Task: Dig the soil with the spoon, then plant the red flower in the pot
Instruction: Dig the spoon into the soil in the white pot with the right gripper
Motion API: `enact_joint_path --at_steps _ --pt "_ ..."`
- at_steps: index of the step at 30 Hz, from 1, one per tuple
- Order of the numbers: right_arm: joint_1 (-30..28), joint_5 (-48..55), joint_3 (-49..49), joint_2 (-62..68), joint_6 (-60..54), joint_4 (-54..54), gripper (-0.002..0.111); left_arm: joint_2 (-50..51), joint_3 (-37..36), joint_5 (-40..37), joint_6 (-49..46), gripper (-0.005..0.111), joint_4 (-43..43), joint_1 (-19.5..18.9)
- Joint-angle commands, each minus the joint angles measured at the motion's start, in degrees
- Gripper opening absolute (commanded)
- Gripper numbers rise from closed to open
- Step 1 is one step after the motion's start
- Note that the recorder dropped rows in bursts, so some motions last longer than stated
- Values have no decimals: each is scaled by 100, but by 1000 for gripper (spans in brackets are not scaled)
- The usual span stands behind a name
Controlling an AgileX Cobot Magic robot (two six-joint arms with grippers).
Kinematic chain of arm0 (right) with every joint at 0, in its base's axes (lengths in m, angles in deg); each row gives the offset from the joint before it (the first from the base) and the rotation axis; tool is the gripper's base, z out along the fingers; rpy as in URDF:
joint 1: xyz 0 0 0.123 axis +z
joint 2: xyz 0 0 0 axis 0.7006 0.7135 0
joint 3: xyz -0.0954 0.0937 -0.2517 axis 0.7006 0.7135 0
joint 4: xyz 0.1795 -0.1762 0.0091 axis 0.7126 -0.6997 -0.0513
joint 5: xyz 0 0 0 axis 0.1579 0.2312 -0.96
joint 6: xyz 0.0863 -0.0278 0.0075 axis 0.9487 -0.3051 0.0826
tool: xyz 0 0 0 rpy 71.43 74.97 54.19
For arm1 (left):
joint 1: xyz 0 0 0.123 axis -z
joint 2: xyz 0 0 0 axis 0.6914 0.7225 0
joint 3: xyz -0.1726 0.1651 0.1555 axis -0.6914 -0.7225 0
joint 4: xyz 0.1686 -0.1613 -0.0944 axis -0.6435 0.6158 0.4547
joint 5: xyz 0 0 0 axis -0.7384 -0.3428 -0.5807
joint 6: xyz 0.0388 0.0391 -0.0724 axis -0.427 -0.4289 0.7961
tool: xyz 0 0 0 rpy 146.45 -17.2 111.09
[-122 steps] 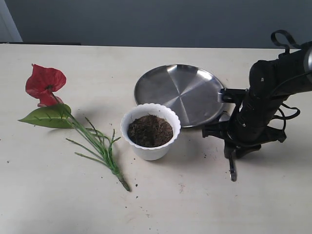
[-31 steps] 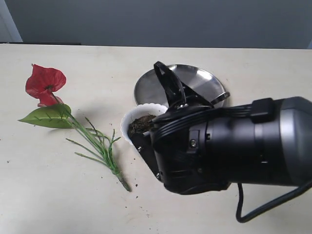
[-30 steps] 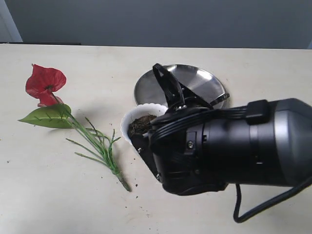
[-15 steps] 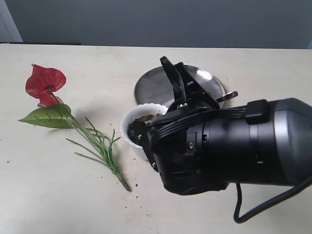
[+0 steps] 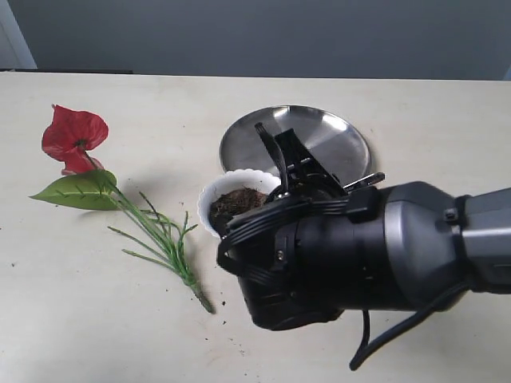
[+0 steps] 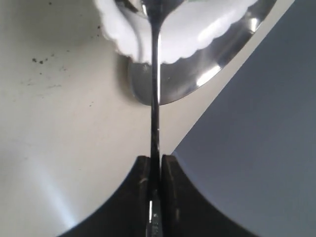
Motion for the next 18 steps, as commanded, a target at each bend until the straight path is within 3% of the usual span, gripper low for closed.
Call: enact_joint_path --at_steps 1,9,18 --pt "2 68 14 -49 700 -575 -1 -30 21 16 9 0 44 41" --pt "14 132 14 -263 916 -250 -1 -30 21 16 9 0 44 41" --pt "48 -432 14 -255 117 448 -1 -30 21 16 9 0 44 41"
